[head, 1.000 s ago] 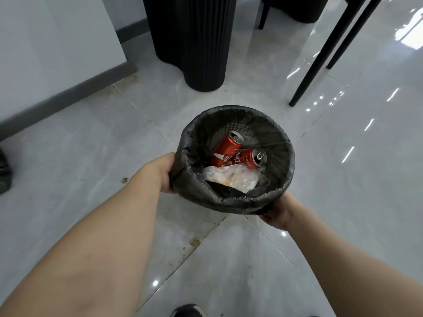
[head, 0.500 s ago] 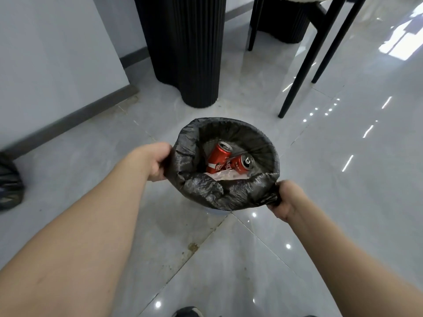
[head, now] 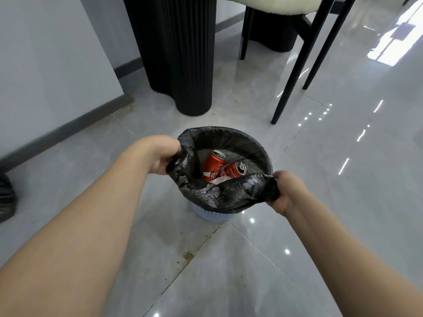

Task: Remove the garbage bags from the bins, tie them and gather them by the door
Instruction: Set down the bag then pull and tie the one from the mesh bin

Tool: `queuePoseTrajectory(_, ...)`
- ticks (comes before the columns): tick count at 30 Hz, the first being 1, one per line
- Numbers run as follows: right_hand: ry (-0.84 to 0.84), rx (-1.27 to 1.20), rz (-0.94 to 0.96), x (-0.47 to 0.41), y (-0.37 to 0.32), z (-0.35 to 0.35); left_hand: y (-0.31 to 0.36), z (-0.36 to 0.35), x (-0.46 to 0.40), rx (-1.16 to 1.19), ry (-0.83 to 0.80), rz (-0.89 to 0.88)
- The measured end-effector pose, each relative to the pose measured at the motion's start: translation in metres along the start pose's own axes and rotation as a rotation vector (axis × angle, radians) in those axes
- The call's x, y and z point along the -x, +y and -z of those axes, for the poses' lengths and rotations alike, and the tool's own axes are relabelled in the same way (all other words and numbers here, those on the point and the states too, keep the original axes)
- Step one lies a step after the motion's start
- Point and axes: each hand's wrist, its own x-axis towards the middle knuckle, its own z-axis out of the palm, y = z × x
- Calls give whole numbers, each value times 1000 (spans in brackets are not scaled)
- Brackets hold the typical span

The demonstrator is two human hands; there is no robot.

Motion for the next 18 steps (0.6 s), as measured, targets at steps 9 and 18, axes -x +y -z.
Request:
queuePoseTrajectory(9,22,-6,58,-3,-24,5,6,5,0,678,81,-178)
queuePoseTrajectory(18,-20,214,602,10,-62,-18,43,-24,16,1012,-14,-486)
